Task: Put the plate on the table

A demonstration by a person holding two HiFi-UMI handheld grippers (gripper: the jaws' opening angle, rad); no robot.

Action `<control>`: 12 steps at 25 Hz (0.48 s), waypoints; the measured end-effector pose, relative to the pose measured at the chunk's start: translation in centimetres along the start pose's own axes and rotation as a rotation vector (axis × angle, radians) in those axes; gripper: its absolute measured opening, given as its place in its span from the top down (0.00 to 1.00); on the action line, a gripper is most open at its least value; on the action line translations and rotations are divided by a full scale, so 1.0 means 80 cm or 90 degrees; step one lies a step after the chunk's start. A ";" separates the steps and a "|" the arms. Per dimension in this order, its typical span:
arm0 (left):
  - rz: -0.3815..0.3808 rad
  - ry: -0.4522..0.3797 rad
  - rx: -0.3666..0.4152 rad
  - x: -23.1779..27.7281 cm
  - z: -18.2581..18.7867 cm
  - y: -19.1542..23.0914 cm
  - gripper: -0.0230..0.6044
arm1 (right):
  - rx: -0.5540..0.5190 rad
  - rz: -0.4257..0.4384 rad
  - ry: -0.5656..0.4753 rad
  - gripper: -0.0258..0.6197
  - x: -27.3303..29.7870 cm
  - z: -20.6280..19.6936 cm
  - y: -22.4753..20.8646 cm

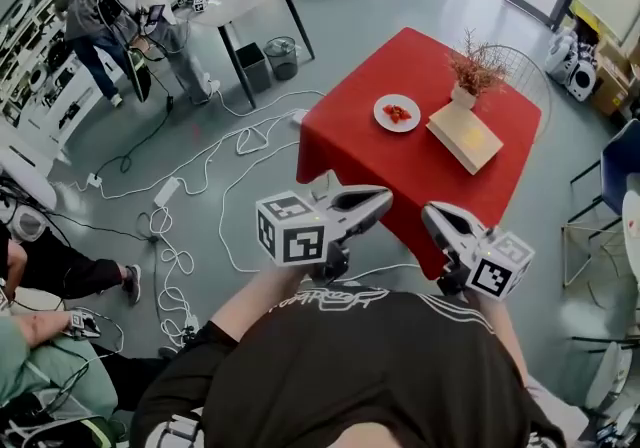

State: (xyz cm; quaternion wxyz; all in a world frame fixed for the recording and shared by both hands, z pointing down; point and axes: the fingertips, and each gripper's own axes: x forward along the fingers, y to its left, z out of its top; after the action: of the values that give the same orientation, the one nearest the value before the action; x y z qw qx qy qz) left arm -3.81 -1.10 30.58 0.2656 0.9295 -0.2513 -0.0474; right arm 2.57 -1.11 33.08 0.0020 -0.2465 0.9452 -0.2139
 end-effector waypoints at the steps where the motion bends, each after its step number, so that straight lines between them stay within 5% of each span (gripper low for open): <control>1: -0.001 -0.001 -0.001 0.001 -0.006 -0.011 0.95 | -0.001 0.003 0.003 0.95 -0.011 -0.004 0.006; 12: -0.012 -0.011 -0.002 0.003 -0.060 -0.107 0.95 | 0.004 -0.001 -0.028 0.95 -0.106 -0.028 0.047</control>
State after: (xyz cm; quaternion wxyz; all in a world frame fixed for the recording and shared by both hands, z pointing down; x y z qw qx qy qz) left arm 1.31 7.33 30.27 0.2646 0.9308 -0.2451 -0.0585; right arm 8.00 6.68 32.71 0.0239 -0.2516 0.9441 -0.2117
